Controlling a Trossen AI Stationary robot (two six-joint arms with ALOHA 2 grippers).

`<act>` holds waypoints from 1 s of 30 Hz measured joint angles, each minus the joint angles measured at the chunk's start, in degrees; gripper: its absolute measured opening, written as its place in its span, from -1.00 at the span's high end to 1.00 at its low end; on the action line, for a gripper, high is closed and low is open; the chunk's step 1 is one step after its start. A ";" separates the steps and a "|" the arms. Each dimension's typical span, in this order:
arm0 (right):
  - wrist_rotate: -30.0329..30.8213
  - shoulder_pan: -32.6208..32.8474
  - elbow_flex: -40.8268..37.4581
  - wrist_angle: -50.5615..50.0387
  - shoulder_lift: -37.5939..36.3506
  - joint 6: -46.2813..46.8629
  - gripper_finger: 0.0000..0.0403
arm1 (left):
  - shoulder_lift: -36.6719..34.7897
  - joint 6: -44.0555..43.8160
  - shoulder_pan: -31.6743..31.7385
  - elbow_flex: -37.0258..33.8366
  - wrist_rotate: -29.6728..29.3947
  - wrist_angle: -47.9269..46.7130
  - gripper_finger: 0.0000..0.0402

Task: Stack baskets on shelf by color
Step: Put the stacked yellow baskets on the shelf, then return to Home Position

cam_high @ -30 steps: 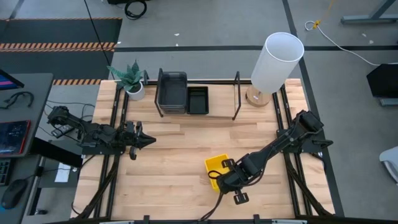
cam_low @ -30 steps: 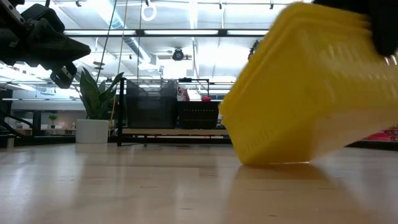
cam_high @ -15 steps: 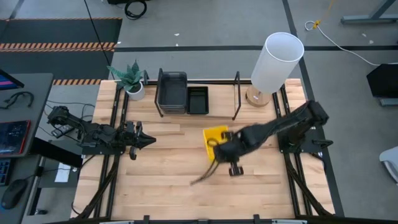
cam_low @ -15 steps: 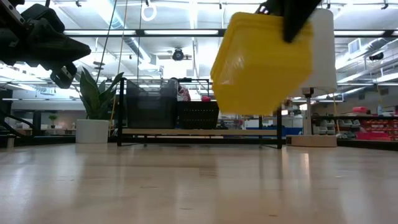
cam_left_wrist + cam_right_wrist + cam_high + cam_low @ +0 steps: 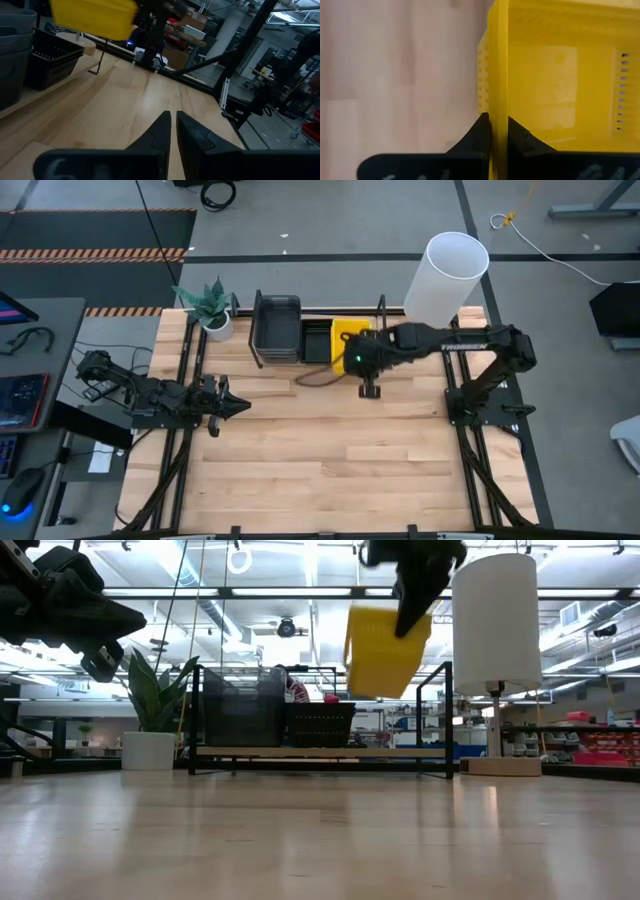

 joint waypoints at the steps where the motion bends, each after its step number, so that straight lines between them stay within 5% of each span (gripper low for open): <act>1: 0.05 -1.21 -0.18 0.00 0.45 -1.13 0.89 | 0.00 0.00 0.01 0.02 0.01 0.00 0.82; 13: -3.48 -9.80 -0.93 -1.15 3.85 -11.68 0.87 | 0.00 0.00 0.01 0.02 -0.01 -0.37 0.87; 30: -4.42 -11.75 -1.67 0.07 9.38 -9.47 0.47 | 0.00 0.00 -0.01 0.02 -0.01 -0.33 0.87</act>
